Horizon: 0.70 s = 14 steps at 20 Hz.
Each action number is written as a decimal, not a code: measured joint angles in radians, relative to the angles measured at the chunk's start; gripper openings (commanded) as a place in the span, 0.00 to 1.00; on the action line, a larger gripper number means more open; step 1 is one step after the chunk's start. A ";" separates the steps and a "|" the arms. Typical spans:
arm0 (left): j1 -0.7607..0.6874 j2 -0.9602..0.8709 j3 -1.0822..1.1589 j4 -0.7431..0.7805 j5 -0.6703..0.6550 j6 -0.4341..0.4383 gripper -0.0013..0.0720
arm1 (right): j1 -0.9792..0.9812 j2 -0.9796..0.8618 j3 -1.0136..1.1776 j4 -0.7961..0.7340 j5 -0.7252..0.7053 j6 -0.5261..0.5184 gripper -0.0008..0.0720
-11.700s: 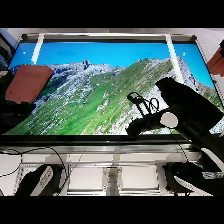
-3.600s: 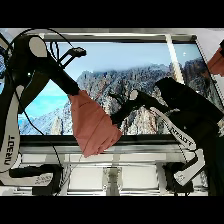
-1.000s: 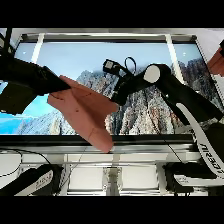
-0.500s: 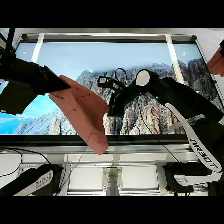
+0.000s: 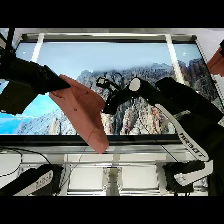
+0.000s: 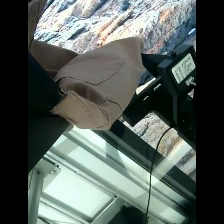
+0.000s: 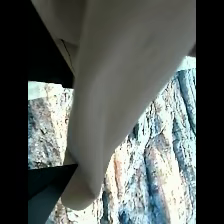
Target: Fold the clothes and pants, and hang the long-sleeved shirts on hangers.
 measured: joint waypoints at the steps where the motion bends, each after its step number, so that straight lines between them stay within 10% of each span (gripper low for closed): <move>1: 0.000 0.000 0.000 0.000 0.000 0.000 0.05 | 0.000 -0.012 -0.001 0.011 -0.011 0.000 0.75; 14: 0.000 0.000 0.000 0.000 0.000 0.000 0.05 | 0.000 -0.044 -0.001 0.066 -0.141 -0.097 0.67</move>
